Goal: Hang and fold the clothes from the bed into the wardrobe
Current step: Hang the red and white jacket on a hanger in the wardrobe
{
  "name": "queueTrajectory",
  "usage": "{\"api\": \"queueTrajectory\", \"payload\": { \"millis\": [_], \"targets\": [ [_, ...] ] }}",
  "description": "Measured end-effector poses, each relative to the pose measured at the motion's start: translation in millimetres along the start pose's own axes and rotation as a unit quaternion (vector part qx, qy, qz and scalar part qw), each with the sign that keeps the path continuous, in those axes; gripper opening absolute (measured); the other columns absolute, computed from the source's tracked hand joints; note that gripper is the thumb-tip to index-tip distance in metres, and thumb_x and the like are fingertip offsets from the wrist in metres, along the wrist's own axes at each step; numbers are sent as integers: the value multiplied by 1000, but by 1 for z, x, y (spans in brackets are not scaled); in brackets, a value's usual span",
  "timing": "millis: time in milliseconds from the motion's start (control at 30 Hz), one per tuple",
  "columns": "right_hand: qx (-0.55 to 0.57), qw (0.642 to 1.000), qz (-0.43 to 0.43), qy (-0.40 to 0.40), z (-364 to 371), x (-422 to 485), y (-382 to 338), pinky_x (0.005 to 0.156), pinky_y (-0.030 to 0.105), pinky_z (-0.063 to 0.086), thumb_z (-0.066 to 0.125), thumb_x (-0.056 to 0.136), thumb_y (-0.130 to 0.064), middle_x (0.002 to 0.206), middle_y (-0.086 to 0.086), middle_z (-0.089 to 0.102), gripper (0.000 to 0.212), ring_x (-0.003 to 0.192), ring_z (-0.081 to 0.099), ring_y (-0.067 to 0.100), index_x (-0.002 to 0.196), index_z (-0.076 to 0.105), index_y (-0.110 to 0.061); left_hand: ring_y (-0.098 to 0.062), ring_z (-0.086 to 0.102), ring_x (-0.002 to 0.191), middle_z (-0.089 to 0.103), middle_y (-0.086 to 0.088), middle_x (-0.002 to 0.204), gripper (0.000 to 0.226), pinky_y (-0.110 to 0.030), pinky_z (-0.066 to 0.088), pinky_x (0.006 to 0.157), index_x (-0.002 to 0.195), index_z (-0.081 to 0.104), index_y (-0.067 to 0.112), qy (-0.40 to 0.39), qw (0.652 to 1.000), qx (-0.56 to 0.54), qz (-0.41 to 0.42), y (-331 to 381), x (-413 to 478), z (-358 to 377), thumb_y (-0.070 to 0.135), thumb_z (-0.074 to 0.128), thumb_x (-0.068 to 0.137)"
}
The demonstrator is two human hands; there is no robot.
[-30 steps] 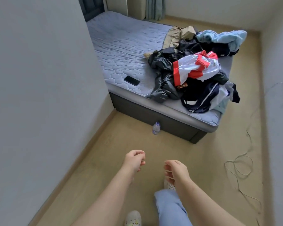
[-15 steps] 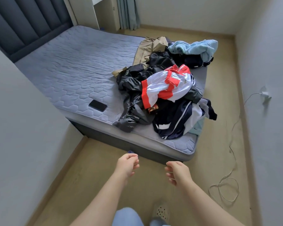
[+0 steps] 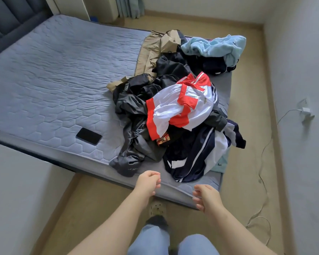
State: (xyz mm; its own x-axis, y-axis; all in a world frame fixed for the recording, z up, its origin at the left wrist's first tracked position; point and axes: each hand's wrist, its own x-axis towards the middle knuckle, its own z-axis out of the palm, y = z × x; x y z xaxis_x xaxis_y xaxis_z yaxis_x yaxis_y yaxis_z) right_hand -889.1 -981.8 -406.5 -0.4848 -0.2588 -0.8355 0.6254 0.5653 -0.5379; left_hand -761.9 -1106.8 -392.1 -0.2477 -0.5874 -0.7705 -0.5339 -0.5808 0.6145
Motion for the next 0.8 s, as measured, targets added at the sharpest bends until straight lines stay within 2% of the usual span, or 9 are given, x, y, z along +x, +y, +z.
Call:
{"api": "queueTrajectory", "payload": {
  "millis": [133,233,300,400,567,700,800],
  "targets": [
    [-1,1000,27,0,22,25,-28,53,25,37,53,91,-10,73,4,55,14,59,47,17,78,56,-11,-8,59,78,60,4,87,14,-24,44,67,91,56,23,5,999,42,-5,29,39,0,18,43,94],
    [-12,999,41,-11,31,49,-45,55,26,39,54,91,-13,75,4,56,11,60,48,16,80,57,-12,-9,58,77,60,4,86,15,-23,44,65,88,56,25,16,998,54,-14,48,67,5,18,44,94],
    [-25,999,39,-16,31,65,-59,52,24,37,54,91,-13,73,3,55,10,57,46,15,81,56,-11,-9,58,77,60,4,86,15,-22,44,64,88,56,26,24,998,58,-14,60,83,10,19,43,94],
    [-31,998,41,-33,25,91,-82,45,21,28,52,90,-11,64,1,46,12,49,36,13,79,51,-12,-8,57,72,59,5,83,15,-20,41,58,92,58,23,31,997,69,-23,76,104,25,18,43,93],
    [-36,996,56,-64,1,138,-126,35,18,19,47,89,-5,48,-5,35,24,35,24,8,68,38,-15,-13,55,72,59,2,85,17,-21,39,57,86,58,22,66,994,83,-30,106,136,61,16,43,92],
    [-78,991,65,-83,-25,175,-156,35,19,23,49,89,-6,58,-1,41,17,37,28,9,74,45,-13,-12,56,72,60,2,87,18,-22,41,57,81,57,25,84,993,80,-32,129,163,102,16,46,91],
    [-77,992,58,-87,-48,211,-183,35,17,24,50,89,-7,60,0,42,16,37,29,8,74,47,-12,-11,57,75,60,3,90,14,-22,44,60,91,59,23,84,992,82,-43,145,194,142,16,47,91]
  ]
}}
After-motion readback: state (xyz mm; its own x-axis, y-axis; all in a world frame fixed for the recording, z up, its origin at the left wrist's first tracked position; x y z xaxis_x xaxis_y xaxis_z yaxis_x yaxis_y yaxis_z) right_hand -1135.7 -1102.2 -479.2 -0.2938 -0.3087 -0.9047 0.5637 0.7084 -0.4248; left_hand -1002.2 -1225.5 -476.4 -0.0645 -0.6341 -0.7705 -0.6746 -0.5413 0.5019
